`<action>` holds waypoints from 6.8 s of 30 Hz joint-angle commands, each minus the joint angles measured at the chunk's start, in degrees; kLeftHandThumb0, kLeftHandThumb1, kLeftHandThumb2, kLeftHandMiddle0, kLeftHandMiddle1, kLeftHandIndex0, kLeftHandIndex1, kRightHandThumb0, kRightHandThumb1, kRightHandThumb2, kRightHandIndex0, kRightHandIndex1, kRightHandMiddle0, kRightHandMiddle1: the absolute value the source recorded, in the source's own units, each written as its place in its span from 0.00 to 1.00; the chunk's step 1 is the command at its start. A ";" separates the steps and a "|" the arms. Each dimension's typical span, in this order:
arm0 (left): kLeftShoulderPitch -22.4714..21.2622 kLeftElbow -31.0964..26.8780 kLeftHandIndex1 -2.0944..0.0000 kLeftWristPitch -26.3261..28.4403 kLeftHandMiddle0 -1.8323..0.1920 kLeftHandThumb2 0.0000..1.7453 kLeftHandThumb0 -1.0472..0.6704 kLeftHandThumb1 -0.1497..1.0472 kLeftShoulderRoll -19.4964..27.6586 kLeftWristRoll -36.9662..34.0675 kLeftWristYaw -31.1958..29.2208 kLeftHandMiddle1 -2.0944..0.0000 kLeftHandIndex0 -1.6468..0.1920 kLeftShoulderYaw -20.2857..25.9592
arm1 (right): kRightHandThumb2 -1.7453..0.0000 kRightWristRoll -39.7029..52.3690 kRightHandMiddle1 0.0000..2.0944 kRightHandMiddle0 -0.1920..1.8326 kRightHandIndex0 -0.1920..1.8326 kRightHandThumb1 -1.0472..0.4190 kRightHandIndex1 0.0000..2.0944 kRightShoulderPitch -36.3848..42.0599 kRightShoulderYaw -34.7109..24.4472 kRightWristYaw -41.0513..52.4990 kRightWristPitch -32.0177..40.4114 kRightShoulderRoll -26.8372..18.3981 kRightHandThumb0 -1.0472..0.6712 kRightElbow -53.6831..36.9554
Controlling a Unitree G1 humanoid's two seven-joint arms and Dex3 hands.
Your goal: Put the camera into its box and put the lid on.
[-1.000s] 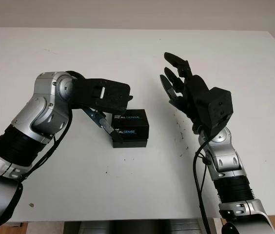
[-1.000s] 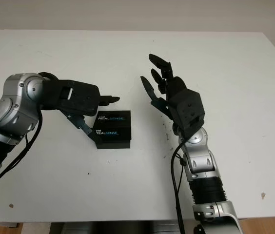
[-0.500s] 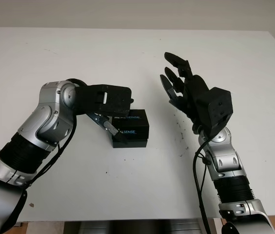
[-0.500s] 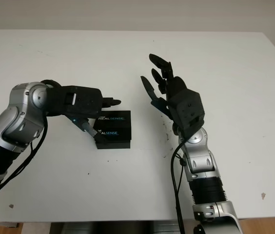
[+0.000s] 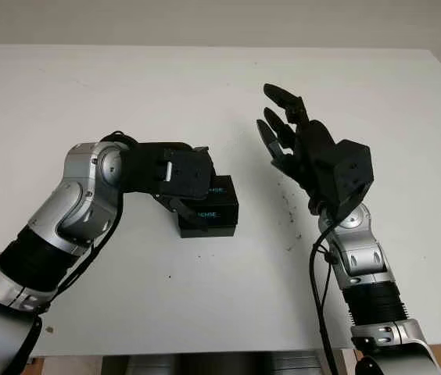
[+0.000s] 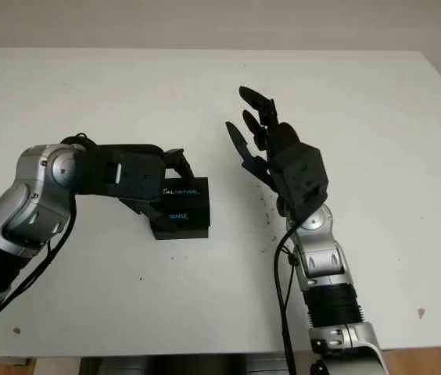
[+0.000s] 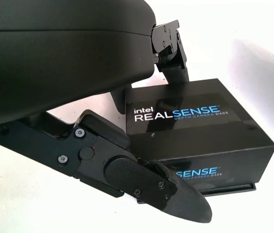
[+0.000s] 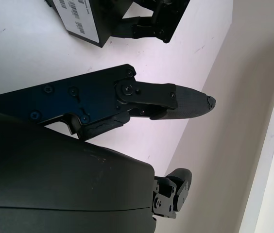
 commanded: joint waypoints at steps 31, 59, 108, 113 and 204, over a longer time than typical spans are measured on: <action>8.48 -4.46 0.01 -5.18 0.81 0.10 0.44 1.00 -4.83 -5.50 20.72 0.00 0.92 11.11 | 0.73 1.27 0.29 0.02 0.17 0.00 0.02 0.56 -0.28 1.26 0.62 0.08 0.25 -1.46; 16.57 -22.13 0.08 1.30 0.79 0.08 0.46 1.00 1.83 -0.59 11.21 0.00 0.90 11.08 | 0.74 0.83 0.28 0.01 0.16 0.00 0.02 -0.18 -0.12 0.61 -0.25 0.17 0.23 -0.72; 18.19 -16.92 0.22 -3.32 0.81 0.08 0.46 1.00 -2.19 4.79 17.38 0.02 0.86 10.22 | 0.73 2.27 0.27 0.01 0.16 0.00 0.02 -0.42 -0.22 1.31 0.66 0.63 0.24 -0.62; 18.95 -16.34 0.24 -4.62 0.82 0.08 0.45 1.00 -2.69 4.63 19.04 0.07 0.86 10.29 | 0.73 2.14 0.27 0.01 0.16 0.00 0.02 -0.44 -0.16 1.22 0.97 0.55 0.24 -0.61; 18.95 -15.16 0.11 -6.95 0.73 0.05 0.47 1.00 -4.66 8.50 21.31 0.00 0.86 12.73 | 0.73 2.22 0.27 0.01 0.16 0.00 0.03 -0.54 -0.01 2.07 1.59 0.43 0.23 -0.67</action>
